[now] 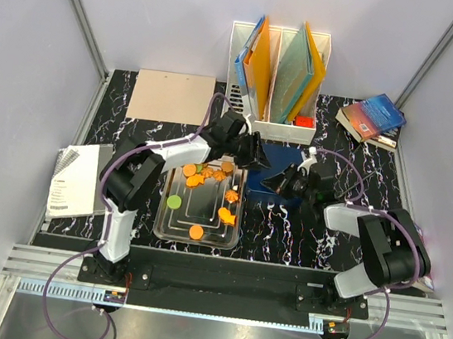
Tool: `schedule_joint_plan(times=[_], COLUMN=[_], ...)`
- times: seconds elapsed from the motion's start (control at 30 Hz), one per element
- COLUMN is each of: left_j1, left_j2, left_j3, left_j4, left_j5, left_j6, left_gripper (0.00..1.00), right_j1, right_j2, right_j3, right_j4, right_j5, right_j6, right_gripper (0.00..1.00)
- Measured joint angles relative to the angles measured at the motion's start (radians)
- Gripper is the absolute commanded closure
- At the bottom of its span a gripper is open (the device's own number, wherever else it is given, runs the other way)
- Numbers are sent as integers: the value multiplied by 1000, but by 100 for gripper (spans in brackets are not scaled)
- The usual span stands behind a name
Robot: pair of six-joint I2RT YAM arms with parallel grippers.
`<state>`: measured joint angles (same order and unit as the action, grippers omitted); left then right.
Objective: Pack the cookies
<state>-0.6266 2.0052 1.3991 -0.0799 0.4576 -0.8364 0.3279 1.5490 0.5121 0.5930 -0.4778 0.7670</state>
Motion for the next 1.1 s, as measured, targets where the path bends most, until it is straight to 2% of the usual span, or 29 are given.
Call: schedule_joint_plan(times=[0.17,0.3,0.4,0.5,0.63,0.73,0.87,1.0,1.1], left_j1=[7,27,42,50,50,49,48,48,48], left_j2=[-12,-64,-150,-258,-402,-475,-567,-650,-720], left_j3=[1,-2,-34,-105,-242,-337,-437,-452,-452], left_j4=[0,2,9,21,31,26,-14,-68,-95], left_j5=[-2,-6,-19,-37,-53,-61,-83,-127,-164], left_j6=[0,0,1,5,13,18,40,82,115], left_gripper=[53,52,52,52,51,51,51,50,46], right_j1=[4,5,5,3,-16,-50,-77,-78,-72], right_j2=[-144,-298,-367,-358,-235,-102,-22,-49,-173], right_j3=[1,42,112,156,151,110,107,76,66], right_j4=[-207,-393,-457,-467,-455,-371,-219,-193,-303], right_j5=[59,131,186,219,222,174,107,101,129], right_j6=[-24,-60,-95,-116,-112,-62,-9,-3,-34], right_gripper=[80,79,78,80,82,84,83,78,70])
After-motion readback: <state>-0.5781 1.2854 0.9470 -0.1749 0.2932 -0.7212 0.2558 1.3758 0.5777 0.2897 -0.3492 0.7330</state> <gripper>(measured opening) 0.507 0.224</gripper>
